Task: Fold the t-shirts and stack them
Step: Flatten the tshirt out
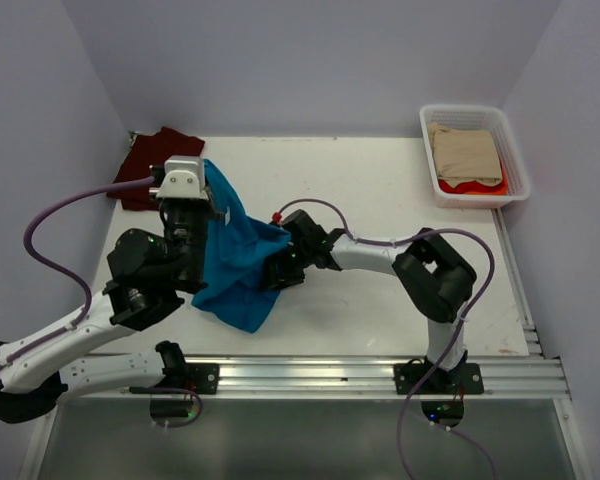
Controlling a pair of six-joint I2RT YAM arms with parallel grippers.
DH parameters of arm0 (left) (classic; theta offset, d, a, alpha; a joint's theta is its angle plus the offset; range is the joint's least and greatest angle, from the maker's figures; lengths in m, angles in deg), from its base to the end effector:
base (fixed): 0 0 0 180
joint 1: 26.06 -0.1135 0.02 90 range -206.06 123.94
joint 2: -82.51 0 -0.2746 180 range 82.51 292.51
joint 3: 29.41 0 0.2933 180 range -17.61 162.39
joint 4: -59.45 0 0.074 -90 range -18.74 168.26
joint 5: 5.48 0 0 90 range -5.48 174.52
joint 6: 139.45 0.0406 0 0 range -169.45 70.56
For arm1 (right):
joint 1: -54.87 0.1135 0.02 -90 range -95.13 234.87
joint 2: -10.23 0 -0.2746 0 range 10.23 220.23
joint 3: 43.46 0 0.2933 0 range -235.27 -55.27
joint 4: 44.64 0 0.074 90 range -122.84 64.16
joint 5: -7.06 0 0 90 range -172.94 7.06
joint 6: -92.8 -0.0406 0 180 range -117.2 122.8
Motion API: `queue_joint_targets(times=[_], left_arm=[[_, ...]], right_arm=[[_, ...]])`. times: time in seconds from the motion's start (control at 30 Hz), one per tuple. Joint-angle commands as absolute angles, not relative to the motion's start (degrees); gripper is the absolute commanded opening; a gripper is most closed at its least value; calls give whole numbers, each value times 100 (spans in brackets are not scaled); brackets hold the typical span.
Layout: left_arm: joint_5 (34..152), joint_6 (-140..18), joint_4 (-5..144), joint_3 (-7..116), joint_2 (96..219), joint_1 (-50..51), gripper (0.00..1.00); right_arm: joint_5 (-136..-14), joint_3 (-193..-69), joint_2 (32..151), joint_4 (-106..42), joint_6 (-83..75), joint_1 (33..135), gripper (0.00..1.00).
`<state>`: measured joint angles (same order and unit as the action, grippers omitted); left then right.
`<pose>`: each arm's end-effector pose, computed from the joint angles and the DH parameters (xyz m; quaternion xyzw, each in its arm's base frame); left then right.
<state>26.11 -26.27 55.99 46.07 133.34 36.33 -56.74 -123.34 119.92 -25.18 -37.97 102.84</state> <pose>0.1220 -0.1587 0.4936 -0.0022 0.6137 -0.0148 0.7894 0.2806 0.3381 0.1426 -0.1361 0.9063 0.3889 0.0937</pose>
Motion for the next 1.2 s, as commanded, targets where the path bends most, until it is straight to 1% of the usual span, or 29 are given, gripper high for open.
queue_joint_targets(times=[0.0,0.13,0.33,0.43,0.47,0.5,0.6,0.73,0.83,1.07,1.1,1.17], left_arm=[[2730,-2694,5552,4708,13173,3670,0],[2731,-2730,5544,4699,13050,3670,0],[2757,-3019,5789,4682,12874,3670,0],[2748,-3195,5904,4638,12743,3670,0],[2739,-3239,5982,4638,12716,3670,0],[2731,-3274,6000,4612,12672,3670,0],[2695,-3336,6088,4576,12532,3670,0],[2643,-3327,6150,4524,12365,3670,0],[2599,-3362,6229,4436,12250,3670,0],[2380,-4178,6922,3866,11881,3670,0],[2344,-4502,7106,3786,11820,3670,0],[2265,-5081,7555,3593,11767,3670,0]], right_arm=[[-6140,-12303,12096,-2643,-3991,10470,55],[-6430,-12434,12316,-2458,-3904,10673,55],[-7009,-12786,12553,-1923,-3517,10717,47],[-7290,-12953,12659,-1650,-3332,10717,30],[-7344,-12979,12677,-1597,-3297,10717,7],[-7397,-12997,12677,-1510,-3279,10717,0],[-7520,-13041,12563,-1377,-3192,10717,0],[-7836,-13120,12107,-1044,-3034,10717,0],[-8108,-13313,11773,-561,-2849,10717,0],[-9847,-14252,10183,1028,-2103,10682,0],[-10224,-14367,10033,1179,-2049,10682,0],[-10560,-14700,9795,1583,-1892,10646,0]])
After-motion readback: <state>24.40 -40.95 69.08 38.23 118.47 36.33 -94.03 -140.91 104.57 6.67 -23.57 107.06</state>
